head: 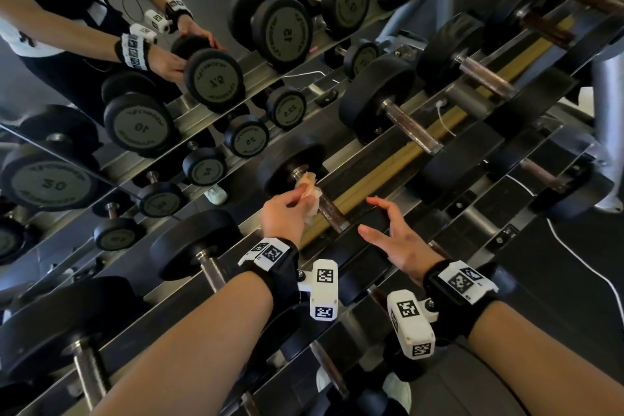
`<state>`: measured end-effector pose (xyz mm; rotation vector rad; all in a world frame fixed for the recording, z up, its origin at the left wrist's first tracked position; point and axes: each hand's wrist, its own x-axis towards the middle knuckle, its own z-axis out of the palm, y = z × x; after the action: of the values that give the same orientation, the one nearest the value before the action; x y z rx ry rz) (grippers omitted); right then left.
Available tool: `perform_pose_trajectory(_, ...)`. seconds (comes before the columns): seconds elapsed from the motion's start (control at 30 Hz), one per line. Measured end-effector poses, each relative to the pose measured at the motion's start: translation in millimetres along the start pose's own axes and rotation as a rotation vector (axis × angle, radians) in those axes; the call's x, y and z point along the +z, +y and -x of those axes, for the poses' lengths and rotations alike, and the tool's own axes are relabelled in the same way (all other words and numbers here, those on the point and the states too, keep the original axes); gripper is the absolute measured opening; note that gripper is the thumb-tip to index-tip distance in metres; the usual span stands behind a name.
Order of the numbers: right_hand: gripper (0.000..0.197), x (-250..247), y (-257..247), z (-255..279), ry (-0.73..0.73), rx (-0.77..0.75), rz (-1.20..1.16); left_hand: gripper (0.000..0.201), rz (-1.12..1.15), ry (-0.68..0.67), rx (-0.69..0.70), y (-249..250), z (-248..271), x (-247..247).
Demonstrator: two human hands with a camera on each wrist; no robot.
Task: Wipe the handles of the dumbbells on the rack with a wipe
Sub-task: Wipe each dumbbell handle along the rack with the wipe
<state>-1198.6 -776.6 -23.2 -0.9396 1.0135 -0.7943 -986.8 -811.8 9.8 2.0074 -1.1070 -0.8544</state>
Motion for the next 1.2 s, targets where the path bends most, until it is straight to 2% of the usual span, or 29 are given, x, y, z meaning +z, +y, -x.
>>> perform_pose_trajectory(0.13,0.066,1,-1,1,-0.003,0.014,-0.012,0.021,0.241,-0.039,-0.126,1,6,6)
perform_pose_trajectory(0.23,0.063,2,-2,2,0.006,0.009,-0.003,0.013,0.150,-0.078,-0.109,-2,18,14)
perform_pose_trajectory(0.37,0.064,2,-3,3,0.005,0.009,-0.002,0.008,0.154,-0.221,-0.086,-10,31,19)
perform_pose_trajectory(0.43,0.064,3,-4,3,0.011,0.004,0.003,0.010,0.141,-0.244,-0.080,-7,27,18)
perform_pose_trajectory(0.5,0.063,4,-5,3,0.015,0.003,-0.002,0.012,0.128,-0.229,-0.076,0,16,14)
perform_pose_trajectory(0.63,0.062,2,-5,4,0.000,0.013,-0.007,0.012,0.149,-0.010,-0.083,11,-10,1)
perform_pose_trajectory(0.67,0.063,3,-5,4,0.000,0.016,-0.008,0.012,0.160,0.006,-0.086,11,-10,-1)
perform_pose_trajectory(0.73,0.062,3,-4,4,0.011,0.013,-0.017,0.012,0.149,-0.077,-0.080,9,-4,0)
perform_pose_trajectory(0.83,0.061,4,0,2,0.035,0.003,-0.024,0.018,0.112,-0.321,-0.072,2,17,7)
perform_pose_trajectory(0.93,0.061,3,1,1,0.024,0.011,-0.017,0.017,0.094,-0.391,-0.053,-2,23,10)
perform_pose_trajectory(1.0,0.063,3,0,1,0.031,0.011,-0.006,0.018,0.121,-0.343,-0.083,0,15,9)
perform_pose_trajectory(1.13,0.070,1,1,1,0.033,0.005,0.003,0.014,0.324,-0.080,-0.185,5,-17,0)
perform_pose_trajectory(1.2,0.070,1,0,2,0.030,0.009,0.003,0.014,0.377,-0.005,-0.189,8,-22,-2)
